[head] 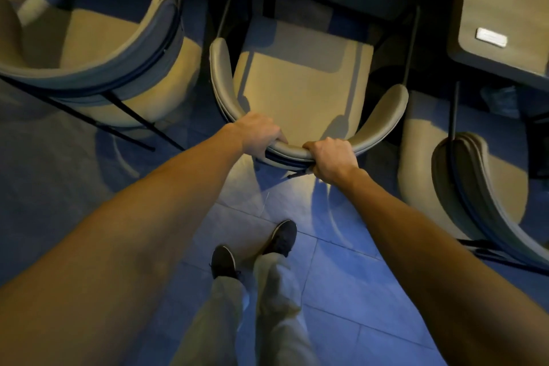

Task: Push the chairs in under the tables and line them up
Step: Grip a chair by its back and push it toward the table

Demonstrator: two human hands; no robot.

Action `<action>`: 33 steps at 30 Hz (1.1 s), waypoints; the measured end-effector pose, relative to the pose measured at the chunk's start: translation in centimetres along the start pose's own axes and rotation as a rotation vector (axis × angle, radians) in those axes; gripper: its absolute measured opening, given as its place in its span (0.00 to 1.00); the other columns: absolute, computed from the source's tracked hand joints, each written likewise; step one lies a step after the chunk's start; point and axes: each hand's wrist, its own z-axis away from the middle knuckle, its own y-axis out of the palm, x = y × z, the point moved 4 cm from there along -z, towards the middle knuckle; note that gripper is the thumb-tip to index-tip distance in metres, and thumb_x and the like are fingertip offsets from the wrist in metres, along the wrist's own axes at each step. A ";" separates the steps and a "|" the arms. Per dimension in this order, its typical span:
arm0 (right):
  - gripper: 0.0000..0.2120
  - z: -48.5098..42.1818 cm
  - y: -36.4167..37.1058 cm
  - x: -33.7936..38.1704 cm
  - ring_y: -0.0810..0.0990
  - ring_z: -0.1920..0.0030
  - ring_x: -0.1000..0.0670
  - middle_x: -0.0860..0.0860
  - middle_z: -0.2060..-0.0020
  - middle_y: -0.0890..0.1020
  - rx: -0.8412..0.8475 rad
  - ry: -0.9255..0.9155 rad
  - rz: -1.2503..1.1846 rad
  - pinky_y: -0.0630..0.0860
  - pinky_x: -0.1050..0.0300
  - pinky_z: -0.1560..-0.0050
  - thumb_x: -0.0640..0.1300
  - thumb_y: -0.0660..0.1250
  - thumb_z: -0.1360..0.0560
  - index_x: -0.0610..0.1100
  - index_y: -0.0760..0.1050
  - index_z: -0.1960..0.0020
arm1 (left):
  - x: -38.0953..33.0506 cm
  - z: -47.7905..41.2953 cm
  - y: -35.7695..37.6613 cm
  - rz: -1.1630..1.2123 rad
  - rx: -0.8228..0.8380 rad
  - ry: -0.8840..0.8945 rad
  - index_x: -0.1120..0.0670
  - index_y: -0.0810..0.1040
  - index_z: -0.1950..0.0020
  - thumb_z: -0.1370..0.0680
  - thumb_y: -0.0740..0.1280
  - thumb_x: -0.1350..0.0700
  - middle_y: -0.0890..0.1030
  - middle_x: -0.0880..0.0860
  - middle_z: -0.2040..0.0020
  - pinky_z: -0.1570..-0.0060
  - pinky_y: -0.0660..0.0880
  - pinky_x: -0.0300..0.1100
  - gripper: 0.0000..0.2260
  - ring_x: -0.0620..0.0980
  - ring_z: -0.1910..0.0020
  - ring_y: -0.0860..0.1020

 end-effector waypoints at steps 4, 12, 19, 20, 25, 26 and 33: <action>0.21 0.9 0.7 1.0 0.83 0.48 0.41 0.46 0.49 0.84 0.016 0.033 -0.042 0.73 0.51 0.56 0.55 0.74 0.27 0.51 0.77 0.37 | -0.1 0.8 0.1 -0.007 0.013 0.032 0.38 0.75 0.31 0.29 0.75 0.46 0.82 0.49 0.44 0.52 0.74 0.46 0.27 0.53 0.45 0.79; 0.18 2.4 1.3 3.7 0.82 0.48 0.41 0.46 0.48 0.84 0.027 0.062 -0.065 0.75 0.50 0.54 0.52 0.72 0.25 0.51 0.77 0.37 | -0.3 3.1 1.7 0.007 0.033 0.057 0.39 0.76 0.31 0.29 0.75 0.47 0.83 0.49 0.45 0.56 0.71 0.44 0.26 0.53 0.45 0.80; 0.18 3.7 1.8 6.8 0.83 0.47 0.40 0.46 0.48 0.84 0.034 0.077 -0.072 0.73 0.50 0.55 0.53 0.72 0.25 0.51 0.77 0.37 | 0.1 5.8 3.2 0.002 0.046 0.076 0.38 0.76 0.32 0.29 0.76 0.47 0.83 0.49 0.46 0.56 0.69 0.44 0.26 0.53 0.46 0.79; 0.17 3.9 1.9 7.1 0.82 0.47 0.40 0.46 0.48 0.84 0.034 0.082 -0.074 0.72 0.51 0.55 0.52 0.72 0.25 0.51 0.77 0.37 | 0.1 6.1 3.4 0.001 0.042 0.079 0.38 0.76 0.32 0.29 0.76 0.47 0.83 0.49 0.46 0.57 0.69 0.44 0.26 0.53 0.46 0.79; 0.16 4.8 2.3 9.0 0.83 0.48 0.41 0.47 0.49 0.84 0.044 0.096 -0.093 0.71 0.51 0.57 0.51 0.72 0.25 0.51 0.77 0.38 | 0.2 7.6 4.3 -0.009 0.040 0.104 0.37 0.77 0.33 0.30 0.76 0.47 0.83 0.48 0.48 0.58 0.69 0.43 0.25 0.52 0.48 0.80; 0.16 5.0 2.4 9.3 0.83 0.48 0.41 0.47 0.49 0.84 0.048 0.098 -0.096 0.70 0.51 0.57 0.51 0.72 0.25 0.51 0.77 0.38 | 0.1 7.9 4.5 -0.013 0.041 0.108 0.37 0.77 0.33 0.30 0.76 0.47 0.83 0.47 0.49 0.59 0.69 0.43 0.25 0.52 0.48 0.80; 0.15 6.2 2.8 10.7 0.83 0.48 0.41 0.46 0.49 0.84 0.048 0.113 -0.098 0.72 0.52 0.56 0.50 0.72 0.24 0.51 0.78 0.39 | -0.4 9.3 5.5 -0.016 0.045 0.108 0.37 0.77 0.34 0.30 0.76 0.47 0.83 0.48 0.49 0.59 0.70 0.43 0.25 0.53 0.48 0.80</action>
